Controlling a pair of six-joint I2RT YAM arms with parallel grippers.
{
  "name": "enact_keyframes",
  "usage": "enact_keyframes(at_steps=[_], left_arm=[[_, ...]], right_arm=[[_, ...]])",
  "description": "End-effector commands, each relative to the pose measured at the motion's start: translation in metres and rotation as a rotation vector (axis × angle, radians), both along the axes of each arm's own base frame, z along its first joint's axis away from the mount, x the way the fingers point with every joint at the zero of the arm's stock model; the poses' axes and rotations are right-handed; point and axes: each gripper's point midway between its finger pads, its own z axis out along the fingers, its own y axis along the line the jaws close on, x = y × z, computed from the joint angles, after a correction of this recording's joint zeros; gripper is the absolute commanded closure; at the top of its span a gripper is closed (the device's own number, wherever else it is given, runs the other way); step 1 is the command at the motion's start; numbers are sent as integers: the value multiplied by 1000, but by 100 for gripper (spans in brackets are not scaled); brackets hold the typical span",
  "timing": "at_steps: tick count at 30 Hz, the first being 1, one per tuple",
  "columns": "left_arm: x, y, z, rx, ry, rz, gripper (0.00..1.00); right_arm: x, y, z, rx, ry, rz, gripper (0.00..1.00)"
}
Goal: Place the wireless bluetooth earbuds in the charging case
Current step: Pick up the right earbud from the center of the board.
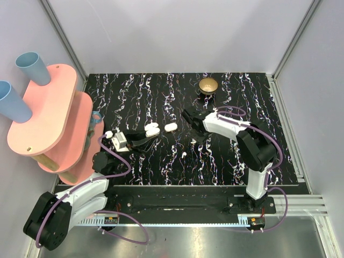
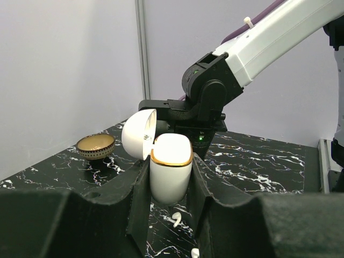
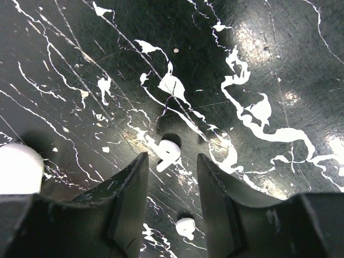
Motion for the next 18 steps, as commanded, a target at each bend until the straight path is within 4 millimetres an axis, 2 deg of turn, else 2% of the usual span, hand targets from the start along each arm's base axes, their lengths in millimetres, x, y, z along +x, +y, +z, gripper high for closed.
enact_keyframes(at_steps=[1, 18], left_arm=[[-37, 24, 78, -180, -363, 25, 100], [-38, 25, 78, -181, -366, 31, 100]], right_arm=[[2, 4, -2, 8, -8, -23, 53], [1, 9, -15, 28, 11, -69, 56]])
